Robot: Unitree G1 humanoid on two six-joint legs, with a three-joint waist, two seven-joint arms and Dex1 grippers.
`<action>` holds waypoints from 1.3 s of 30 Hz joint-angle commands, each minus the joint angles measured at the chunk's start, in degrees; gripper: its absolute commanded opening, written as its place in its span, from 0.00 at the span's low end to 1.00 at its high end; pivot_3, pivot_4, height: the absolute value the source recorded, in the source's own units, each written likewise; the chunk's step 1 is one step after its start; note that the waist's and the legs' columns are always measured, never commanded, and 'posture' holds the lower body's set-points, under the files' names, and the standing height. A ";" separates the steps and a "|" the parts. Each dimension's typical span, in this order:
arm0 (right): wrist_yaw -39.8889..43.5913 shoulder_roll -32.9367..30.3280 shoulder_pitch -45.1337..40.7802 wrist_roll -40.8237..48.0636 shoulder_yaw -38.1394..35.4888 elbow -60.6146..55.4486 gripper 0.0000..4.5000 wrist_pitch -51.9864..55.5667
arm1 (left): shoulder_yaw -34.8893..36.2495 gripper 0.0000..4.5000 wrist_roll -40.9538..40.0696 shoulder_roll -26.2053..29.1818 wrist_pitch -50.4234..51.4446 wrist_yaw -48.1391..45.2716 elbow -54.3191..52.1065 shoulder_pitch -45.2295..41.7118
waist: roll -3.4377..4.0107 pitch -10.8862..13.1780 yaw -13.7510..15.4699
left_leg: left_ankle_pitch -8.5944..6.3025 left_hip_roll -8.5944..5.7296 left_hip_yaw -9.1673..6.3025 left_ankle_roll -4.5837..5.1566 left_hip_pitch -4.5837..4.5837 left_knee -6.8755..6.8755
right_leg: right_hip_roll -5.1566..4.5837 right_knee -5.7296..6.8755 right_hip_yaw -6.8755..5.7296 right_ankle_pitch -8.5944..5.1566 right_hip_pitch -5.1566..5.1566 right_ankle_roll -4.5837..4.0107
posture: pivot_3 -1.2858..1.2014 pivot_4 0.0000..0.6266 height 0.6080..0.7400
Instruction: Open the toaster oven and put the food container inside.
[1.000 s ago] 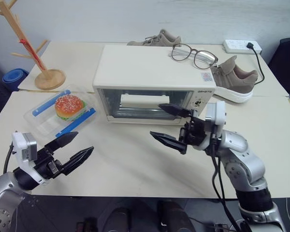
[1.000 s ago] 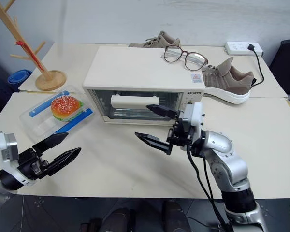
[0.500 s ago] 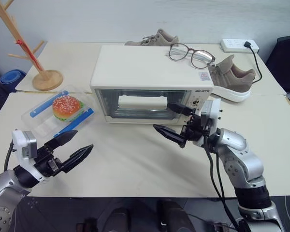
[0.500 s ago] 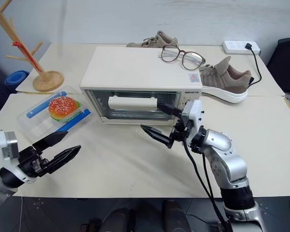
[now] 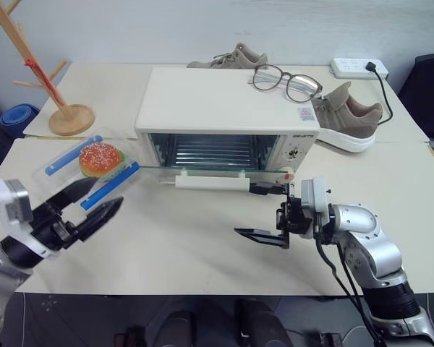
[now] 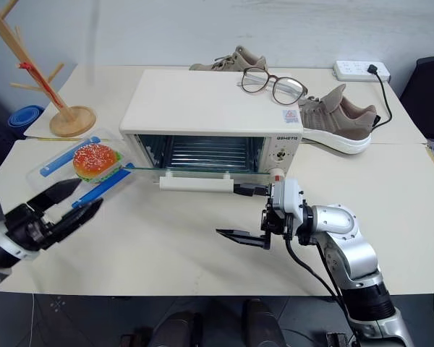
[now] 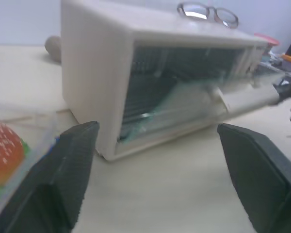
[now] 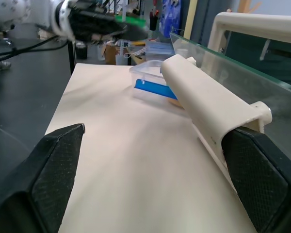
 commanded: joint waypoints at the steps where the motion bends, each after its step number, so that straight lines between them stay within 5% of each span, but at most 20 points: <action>1: 1.40 0.30 0.43 -0.31 0.92 -1.69 1.00 -2.82 | -2.03 0.66 3.10 1.38 -1.49 0.90 4.46 -5.88 | 0.00 0.00 0.00 | 0.00 -0.01 0.01 0.00 0.00 -0.01 | 0.00 0.01 0.00 0.00 0.00 0.00 | 0.52 0.24 1.00; 11: 1.17 -0.17 2.00 -1.86 0.52 -1.57 1.00 -5.12 | -16.35 0.00 11.50 0.55 -3.81 -6.58 15.30 -21.16 | 0.00 0.00 -0.06 | 0.03 -0.03 0.02 -0.08 -0.05 -0.01 | 0.02 -0.03 -0.02 0.02 -0.04 0.04 | 0.52 0.24 1.00; 24: -3.38 -1.66 22.20 -2.66 -12.60 2.63 1.00 -14.60 | -27.45 0.00 19.60 -0.28 -8.18 -16.86 11.60 -13.90 | -0.01 0.00 0.73 | 0.01 -0.10 0.11 0.01 -0.01 0.07 | -0.07 -0.07 0.11 0.06 0.07 0.12 | 0.52 0.24 1.00; 34: -11.16 -1.02 23.15 -1.34 -22.71 5.77 1.00 -18.10 | -27.58 0.00 26.68 -9.23 -13.46 -7.45 10.17 -3.75 | 0.01 -0.01 0.17 | 0.04 -0.05 0.09 0.02 0.10 0.02 | -0.04 0.00 0.11 0.07 0.14 0.12 | 0.52 0.24 1.00; 39: -5.53 -0.90 20.12 8.12 -18.52 0.78 1.00 -11.78 | -17.64 0.27 21.19 -13.73 -14.31 -2.17 3.69 3.63 | 0.01 -0.01 -0.07 | 0.03 0.01 0.06 0.01 0.10 0.00 | 0.00 0.02 0.09 0.06 0.13 0.12 | 0.52 0.24 1.00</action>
